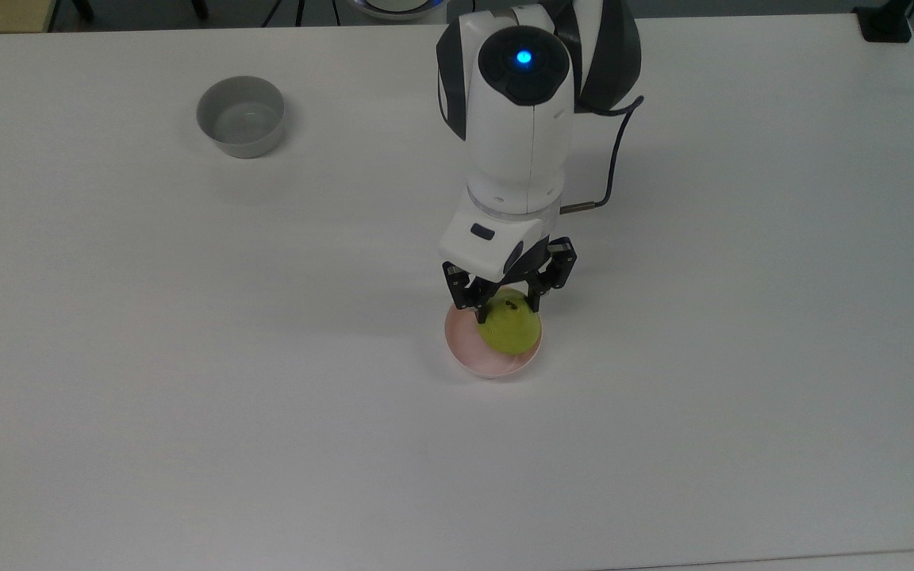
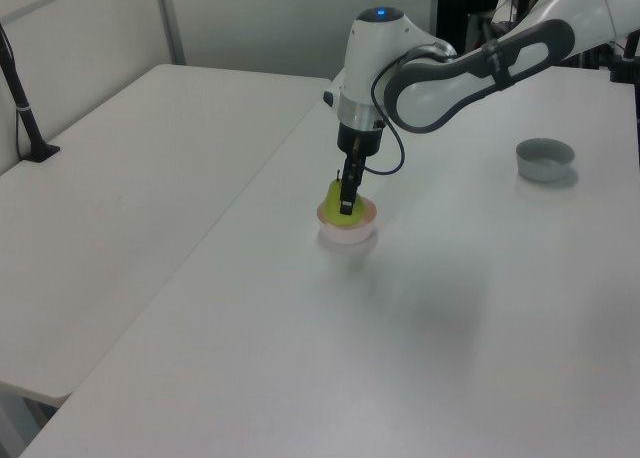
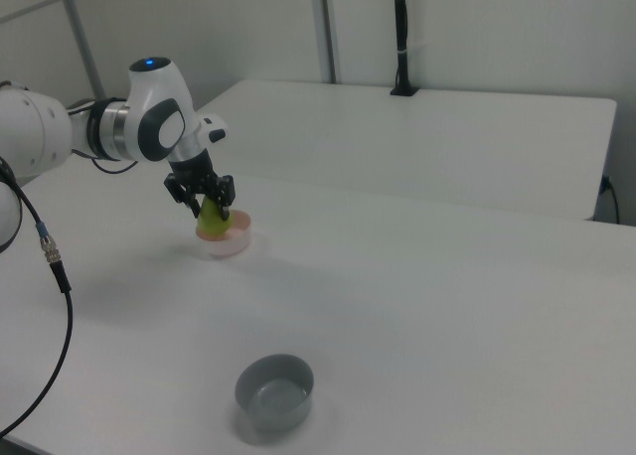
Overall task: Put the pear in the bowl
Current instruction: 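Lower the pear into the pink bowl and open the gripper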
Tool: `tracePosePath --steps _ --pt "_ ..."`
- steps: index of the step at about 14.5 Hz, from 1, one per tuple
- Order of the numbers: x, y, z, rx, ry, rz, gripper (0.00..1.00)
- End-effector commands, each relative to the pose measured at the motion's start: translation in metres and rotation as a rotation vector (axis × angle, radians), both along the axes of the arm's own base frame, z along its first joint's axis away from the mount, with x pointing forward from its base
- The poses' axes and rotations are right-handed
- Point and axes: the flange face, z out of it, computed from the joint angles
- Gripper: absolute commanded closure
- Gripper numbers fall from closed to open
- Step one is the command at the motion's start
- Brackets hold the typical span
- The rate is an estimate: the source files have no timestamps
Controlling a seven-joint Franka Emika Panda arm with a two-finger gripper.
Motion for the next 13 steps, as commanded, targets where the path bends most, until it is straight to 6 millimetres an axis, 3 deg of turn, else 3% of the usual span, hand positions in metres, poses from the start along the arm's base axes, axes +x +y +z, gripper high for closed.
tracePosePath --steps 1,4,5,6,7,9,13 --pt "0.0016 0.0022 -0.0099 0.000 0.001 -0.010 0.98" --pt "0.0018 0.0011 -0.0162 -0.002 0.009 -0.014 0.94" --pt "0.0023 0.0002 -0.0170 0.003 0.009 -0.021 0.83" --pt "0.0048 -0.0025 -0.0149 0.012 -0.009 -0.030 0.56" --pt "0.0059 -0.0024 -0.0136 0.013 -0.022 -0.031 0.46" --pt "0.0059 -0.0027 -0.0124 0.002 -0.026 -0.022 0.00" --pt "0.0061 -0.0062 -0.0074 0.003 -0.029 -0.028 0.00"
